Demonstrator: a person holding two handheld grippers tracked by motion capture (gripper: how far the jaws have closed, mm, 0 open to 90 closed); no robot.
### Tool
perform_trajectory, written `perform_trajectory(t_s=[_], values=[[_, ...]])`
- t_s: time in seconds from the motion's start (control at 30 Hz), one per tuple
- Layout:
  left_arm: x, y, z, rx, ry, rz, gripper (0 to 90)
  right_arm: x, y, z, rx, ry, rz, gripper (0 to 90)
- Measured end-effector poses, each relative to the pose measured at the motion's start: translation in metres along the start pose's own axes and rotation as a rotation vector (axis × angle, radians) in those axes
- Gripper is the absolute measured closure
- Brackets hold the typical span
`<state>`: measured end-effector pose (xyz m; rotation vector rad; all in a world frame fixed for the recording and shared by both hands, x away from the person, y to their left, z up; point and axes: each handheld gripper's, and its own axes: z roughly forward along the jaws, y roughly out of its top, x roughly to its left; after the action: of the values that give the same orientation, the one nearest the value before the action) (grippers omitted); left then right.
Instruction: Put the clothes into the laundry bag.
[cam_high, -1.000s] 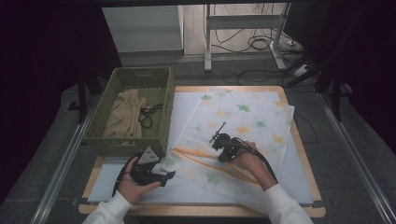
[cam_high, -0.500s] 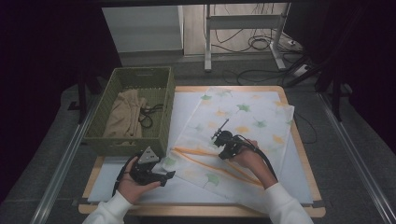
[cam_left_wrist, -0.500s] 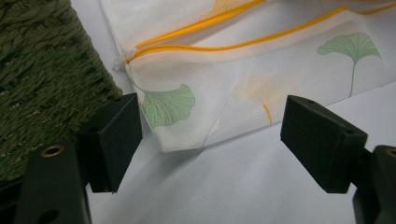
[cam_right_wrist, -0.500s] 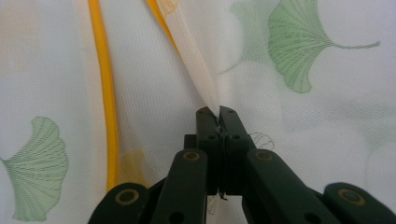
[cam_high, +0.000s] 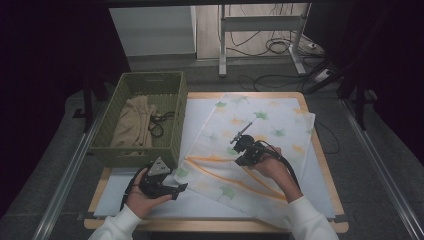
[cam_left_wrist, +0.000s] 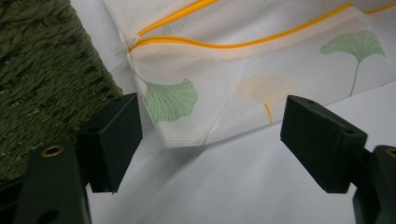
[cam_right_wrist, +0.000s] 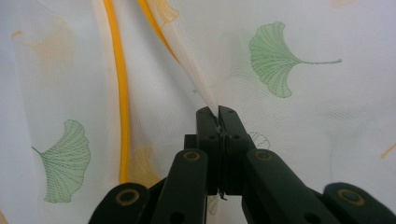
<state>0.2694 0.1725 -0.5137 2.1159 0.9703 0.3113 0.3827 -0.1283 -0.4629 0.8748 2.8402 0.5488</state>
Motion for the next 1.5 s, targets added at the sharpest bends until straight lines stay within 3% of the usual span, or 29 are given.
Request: perform_trajectory(t_s=[0.53,1.5], values=[[0.000,-0.003,-0.002,-0.006,0.010,-0.012,20.0,-0.003,0.002,-0.017,-0.051,-0.004,-0.001,87.8],[0.001,-0.002,-0.004,-0.009,0.015,-0.008,19.8,-0.012,0.005,-0.065,-0.215,-0.016,0.015,87.8]])
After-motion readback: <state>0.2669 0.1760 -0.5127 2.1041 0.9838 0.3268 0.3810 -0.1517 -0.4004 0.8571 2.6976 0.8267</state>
